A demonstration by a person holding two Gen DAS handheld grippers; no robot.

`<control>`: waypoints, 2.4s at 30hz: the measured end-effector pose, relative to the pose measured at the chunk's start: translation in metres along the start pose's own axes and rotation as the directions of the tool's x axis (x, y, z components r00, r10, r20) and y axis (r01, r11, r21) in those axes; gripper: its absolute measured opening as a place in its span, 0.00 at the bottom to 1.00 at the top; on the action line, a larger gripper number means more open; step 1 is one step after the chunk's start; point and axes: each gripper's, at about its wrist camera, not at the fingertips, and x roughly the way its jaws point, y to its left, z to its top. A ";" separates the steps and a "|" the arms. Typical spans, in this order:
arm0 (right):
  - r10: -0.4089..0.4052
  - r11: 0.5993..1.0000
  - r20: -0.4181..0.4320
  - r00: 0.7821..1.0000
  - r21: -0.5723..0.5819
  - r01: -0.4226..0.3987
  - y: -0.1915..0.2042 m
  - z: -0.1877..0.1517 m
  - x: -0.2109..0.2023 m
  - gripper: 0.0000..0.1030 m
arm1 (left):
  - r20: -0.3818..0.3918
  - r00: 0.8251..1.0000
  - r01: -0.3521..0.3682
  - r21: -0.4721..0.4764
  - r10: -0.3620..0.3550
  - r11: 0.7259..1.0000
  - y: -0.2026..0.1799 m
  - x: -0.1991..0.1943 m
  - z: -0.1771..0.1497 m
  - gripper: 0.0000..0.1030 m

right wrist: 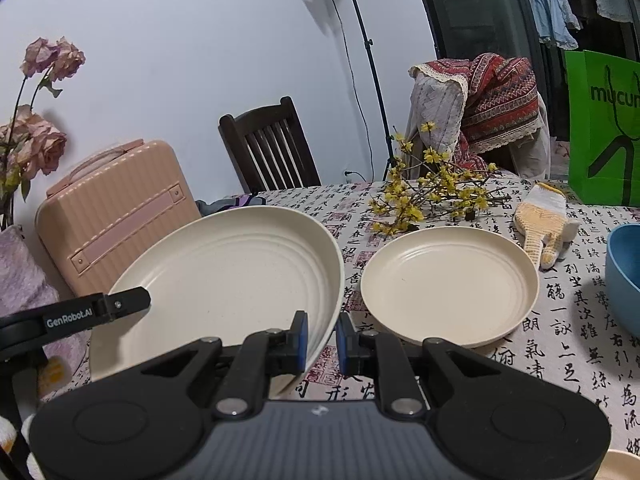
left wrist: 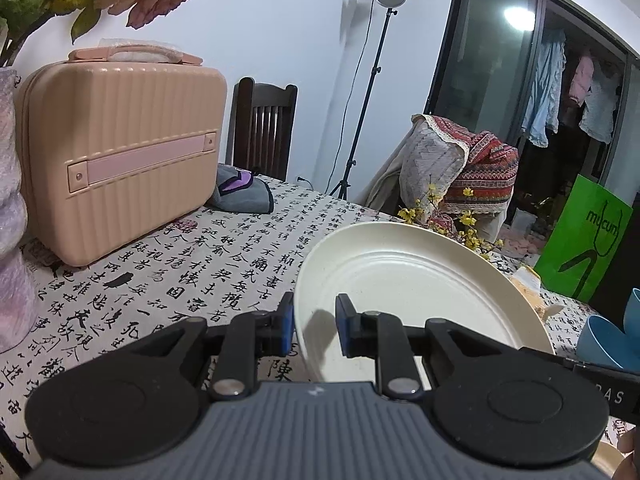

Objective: Organize plates and bowls
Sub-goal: 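Carry the held cream plate with both grippers toward the blue bowls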

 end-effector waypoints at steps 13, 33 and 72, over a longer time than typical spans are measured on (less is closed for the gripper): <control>-0.005 1.000 0.018 1.000 0.008 0.005 -0.006 -0.012 -0.024 0.14 | 0.012 1.000 0.011 0.013 -0.011 1.000 -0.011 -0.020 -0.009 0.20; -0.017 1.000 0.045 0.999 0.021 0.016 -0.017 -0.031 -0.059 0.14 | 0.025 0.999 0.040 0.032 -0.040 0.999 -0.025 -0.043 -0.024 0.20; -0.023 0.999 0.094 0.995 0.048 0.018 -0.049 -0.058 -0.097 0.14 | 0.040 0.983 0.181 -0.039 -0.179 0.983 -0.035 -0.066 -0.056 0.20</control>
